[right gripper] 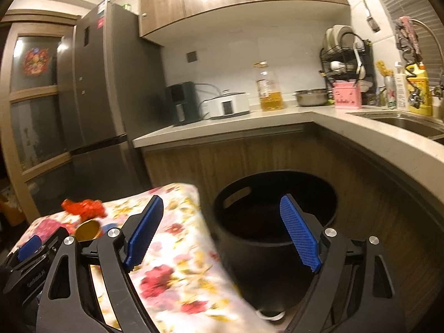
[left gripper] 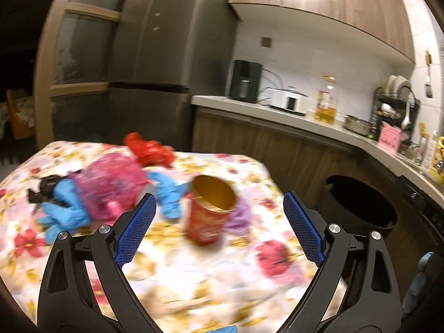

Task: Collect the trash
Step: 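Move both tools back toward the table of trash, then grasp the pink plastic bag with the left tool while the right tool grasps the gold-lined cup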

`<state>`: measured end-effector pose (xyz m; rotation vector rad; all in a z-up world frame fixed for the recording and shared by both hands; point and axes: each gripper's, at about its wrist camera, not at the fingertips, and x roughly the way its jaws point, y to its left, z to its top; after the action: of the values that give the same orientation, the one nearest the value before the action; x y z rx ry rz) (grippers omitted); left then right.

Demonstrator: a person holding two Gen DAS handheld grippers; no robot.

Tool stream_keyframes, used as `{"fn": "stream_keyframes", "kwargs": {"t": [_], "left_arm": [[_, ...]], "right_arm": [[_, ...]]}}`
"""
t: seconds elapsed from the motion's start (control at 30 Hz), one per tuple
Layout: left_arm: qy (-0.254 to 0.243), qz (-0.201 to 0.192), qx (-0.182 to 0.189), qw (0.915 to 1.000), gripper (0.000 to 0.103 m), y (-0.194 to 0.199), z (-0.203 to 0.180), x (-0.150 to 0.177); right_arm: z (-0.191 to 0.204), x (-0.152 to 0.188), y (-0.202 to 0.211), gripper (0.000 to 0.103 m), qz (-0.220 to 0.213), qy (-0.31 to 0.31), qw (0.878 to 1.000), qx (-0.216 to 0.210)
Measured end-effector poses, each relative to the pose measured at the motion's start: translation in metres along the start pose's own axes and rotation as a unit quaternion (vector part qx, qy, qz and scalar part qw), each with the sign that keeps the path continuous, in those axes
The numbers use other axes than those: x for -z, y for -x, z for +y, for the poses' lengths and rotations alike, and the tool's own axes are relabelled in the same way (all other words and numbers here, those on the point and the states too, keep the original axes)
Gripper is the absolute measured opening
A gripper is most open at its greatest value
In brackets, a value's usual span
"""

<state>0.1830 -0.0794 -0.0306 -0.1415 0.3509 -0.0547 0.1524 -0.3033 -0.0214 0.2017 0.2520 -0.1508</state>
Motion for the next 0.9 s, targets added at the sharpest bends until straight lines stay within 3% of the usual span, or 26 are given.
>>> {"fn": "stream_keyframes", "kwargs": {"t": [0.4,0.67,0.83,0.9], "left_arm": [[0.027,-0.014,-0.102,0.9943,0.091,0.014,0.104,0.003],[0.042,-0.005,-0.092,0.9948,0.089,-0.015,0.145,-0.01],[0.042,0.03,-0.075,0.9959,0.075,-0.042,0.153,-0.011],[0.043,0.044,-0.068,0.9958,0.062,-0.05,0.154,-0.009]], "right_arm": [[0.072,0.036,0.003,0.084,0.03,0.026,0.997,-0.069],[0.105,0.046,-0.008,0.084,0.045,0.048,0.994,-0.088],[0.117,0.048,-0.019,0.084,0.051,0.056,0.993,-0.093],[0.12,0.05,-0.023,0.084,0.053,0.059,0.992,-0.094]]}}
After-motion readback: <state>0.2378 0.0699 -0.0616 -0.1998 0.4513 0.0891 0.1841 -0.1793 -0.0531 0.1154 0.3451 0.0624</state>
